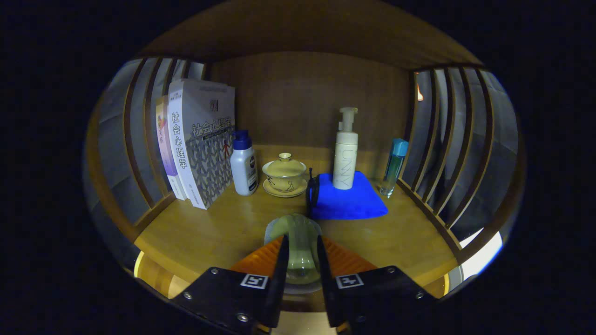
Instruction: Pull open the drawer, take out the items inside it, and place them on the countertop above the cabinet.
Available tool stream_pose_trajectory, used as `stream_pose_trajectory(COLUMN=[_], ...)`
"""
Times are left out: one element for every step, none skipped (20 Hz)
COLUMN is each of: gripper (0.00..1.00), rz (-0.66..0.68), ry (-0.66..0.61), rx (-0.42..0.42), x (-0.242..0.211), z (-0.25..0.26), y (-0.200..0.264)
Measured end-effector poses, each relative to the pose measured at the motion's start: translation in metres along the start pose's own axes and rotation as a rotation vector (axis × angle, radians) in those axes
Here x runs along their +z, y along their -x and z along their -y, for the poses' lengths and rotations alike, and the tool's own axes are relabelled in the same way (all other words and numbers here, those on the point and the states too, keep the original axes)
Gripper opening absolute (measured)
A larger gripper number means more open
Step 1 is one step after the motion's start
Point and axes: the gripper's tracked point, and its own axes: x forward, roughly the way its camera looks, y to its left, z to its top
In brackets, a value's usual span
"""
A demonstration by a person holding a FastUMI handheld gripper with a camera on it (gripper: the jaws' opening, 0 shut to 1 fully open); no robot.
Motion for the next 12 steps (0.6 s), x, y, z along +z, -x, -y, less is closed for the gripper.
stream_pose_trajectory(gripper=[0.47, 0.56, 0.64, 0.82, 0.89, 0.96, 0.95, 0.95, 0.95, 0.95, 0.95, 0.95], rz=[0.020, 0.044, 0.068, 0.101, 0.138, 0.181, 0.227, 0.270, 0.308, 0.338, 0.362, 0.385], ry=[-0.033, -0.069, -0.098, -0.117, -0.124, -0.123, -0.117, -0.105, -0.090, -0.073, -0.057, -0.042], rx=[0.011, 0.029, 0.053, 0.072, 0.079, 0.082, 0.085, 0.083, 0.074, 0.063, 0.047, 0.038], x=[0.003, 0.007, 0.012, 0.018, 0.024, 0.029, 0.033, 0.035, 0.035, 0.033, 0.028, 0.023], z=[0.000, -0.002, -0.004, -0.004, -0.003, -0.001, 0.000, 0.001, 0.003, 0.005, 0.007, 0.006], y=[0.006, 0.015, 0.025, 0.039, 0.053, 0.068, 0.085, 0.102, 0.120, 0.139, 0.156, 0.173])
